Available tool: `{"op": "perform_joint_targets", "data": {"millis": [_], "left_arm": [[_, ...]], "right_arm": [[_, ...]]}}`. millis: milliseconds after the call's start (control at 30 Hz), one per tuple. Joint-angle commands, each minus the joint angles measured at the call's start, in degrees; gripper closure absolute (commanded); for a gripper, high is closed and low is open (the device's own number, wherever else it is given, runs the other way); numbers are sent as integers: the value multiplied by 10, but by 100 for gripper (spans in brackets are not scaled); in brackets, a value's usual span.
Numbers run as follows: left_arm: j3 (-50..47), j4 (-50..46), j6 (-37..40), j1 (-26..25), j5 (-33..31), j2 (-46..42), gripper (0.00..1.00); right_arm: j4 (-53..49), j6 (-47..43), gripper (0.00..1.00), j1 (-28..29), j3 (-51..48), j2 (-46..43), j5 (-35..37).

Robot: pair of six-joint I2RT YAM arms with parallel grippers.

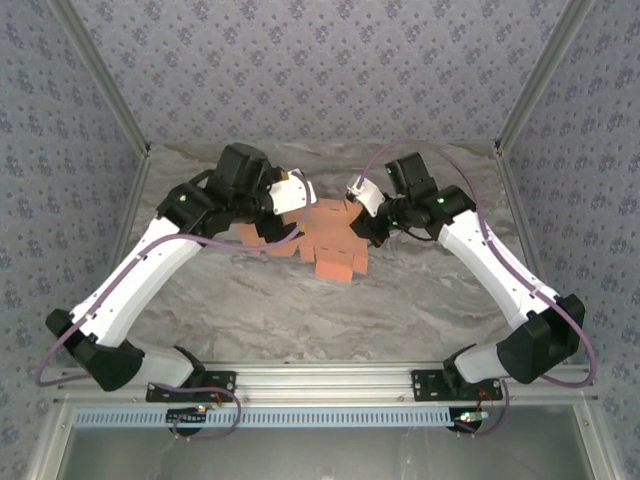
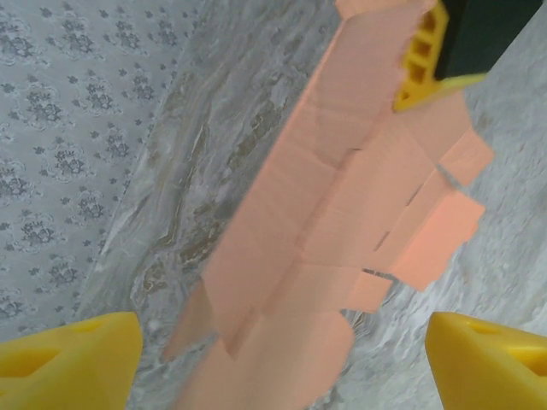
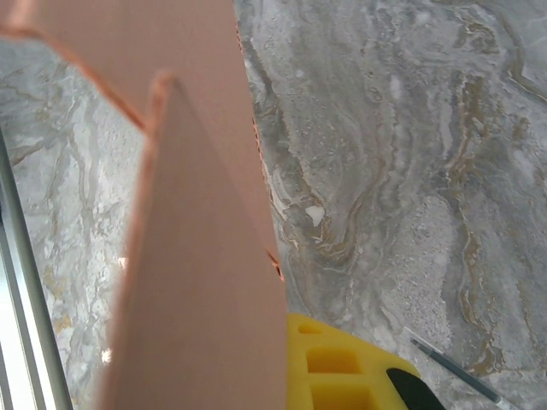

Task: Fold the paper box

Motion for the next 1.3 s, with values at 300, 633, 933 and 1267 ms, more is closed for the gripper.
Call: {"op": "perform_joint_targets", "data": {"millis": [300,633,933,1267], "left_arm": [[48,-62,31,28,104,39,52],[48,-71,0,40,179,50,77],[33,-53,-59,66,259,21,100],[-118,173,-223,138,445,-97,100]], "right_arm": [[37,-67,100,16,-43,-48,-23],[51,-77,100,17,-50,-65,-29],[81,-24,75,-16,-52,-77,-86],[246,46,38,-123,-125,-126,-309]]}}
